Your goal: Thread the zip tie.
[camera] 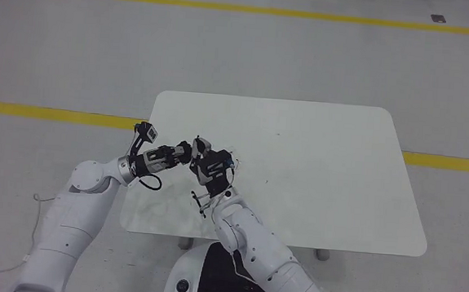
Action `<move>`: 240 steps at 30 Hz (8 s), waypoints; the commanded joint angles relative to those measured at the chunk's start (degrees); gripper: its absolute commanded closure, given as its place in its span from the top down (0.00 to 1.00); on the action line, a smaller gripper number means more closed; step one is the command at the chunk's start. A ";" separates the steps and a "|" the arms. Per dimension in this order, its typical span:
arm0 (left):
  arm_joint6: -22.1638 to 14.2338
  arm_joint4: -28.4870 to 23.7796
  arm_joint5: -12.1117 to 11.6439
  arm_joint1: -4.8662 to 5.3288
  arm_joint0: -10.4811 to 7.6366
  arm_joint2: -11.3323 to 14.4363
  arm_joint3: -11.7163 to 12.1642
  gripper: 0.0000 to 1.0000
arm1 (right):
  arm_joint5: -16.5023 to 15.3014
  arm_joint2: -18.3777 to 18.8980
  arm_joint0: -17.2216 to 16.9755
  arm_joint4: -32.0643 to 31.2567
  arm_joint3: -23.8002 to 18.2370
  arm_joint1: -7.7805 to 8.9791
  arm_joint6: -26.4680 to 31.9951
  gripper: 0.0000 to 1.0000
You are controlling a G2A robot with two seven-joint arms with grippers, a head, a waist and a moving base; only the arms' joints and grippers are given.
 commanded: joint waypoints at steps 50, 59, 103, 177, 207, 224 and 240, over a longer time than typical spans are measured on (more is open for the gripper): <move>-12.88 -26.28 34.69 0.02 -4.53 0.72 12.65 0.00 | 13.41 -17.42 15.22 -14.09 10.08 11.34 -7.59 1.00; -14.70 -26.24 37.56 -0.21 -6.18 3.15 14.54 0.00 | 13.41 -19.76 17.95 -14.09 11.52 11.88 -5.73 1.00; -13.39 -29.72 38.96 -0.17 -4.98 3.98 12.93 0.00 | 8.72 -19.83 18.34 -14.09 14.56 8.69 -10.14 0.22; -13.39 -29.72 38.96 -0.17 -4.98 3.98 12.93 0.00 | 12.59 -20.42 17.31 -14.09 12.65 11.41 -7.21 0.00; -13.39 -29.72 38.96 -0.17 -4.98 3.98 12.93 0.00 | 11.38 -19.04 16.97 -14.09 14.54 10.71 -6.99 0.00; -13.39 -29.72 38.96 -0.17 -4.98 3.98 12.93 0.00 | 10.82 -18.40 16.90 -14.09 15.87 10.13 -6.98 0.00; -13.39 -29.72 38.96 -0.17 -4.98 3.98 12.93 0.00 | 10.74 -18.43 17.12 -14.09 17.09 9.70 -7.48 0.00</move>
